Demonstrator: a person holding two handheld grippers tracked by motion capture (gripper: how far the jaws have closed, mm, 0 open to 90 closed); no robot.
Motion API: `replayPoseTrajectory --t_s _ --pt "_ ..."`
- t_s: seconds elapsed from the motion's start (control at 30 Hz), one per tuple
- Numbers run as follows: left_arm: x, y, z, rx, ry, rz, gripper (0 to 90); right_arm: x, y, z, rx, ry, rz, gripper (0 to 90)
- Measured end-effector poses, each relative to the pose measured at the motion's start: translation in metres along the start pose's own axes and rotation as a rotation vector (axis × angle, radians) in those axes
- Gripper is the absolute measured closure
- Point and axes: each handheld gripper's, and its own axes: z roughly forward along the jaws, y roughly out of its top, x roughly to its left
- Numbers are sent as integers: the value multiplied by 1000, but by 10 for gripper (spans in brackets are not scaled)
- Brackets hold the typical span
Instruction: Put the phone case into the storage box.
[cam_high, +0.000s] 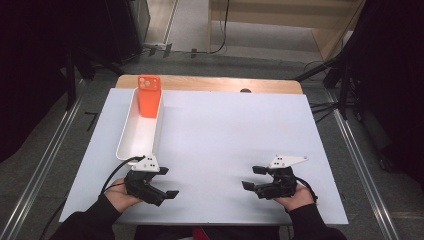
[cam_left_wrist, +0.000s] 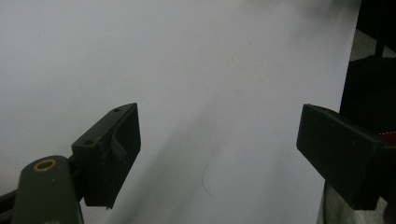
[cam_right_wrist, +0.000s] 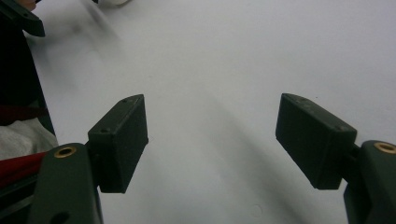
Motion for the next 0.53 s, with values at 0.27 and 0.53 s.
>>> replayPoseTrajectory --t_s 0.27,0.53 --pt "1 0 0 -1 3 -8 136 0 0 0 2 1 1 238" --pt "1 -1 -1 3 8 -5 137 -1 0 0 4 0 1 238"
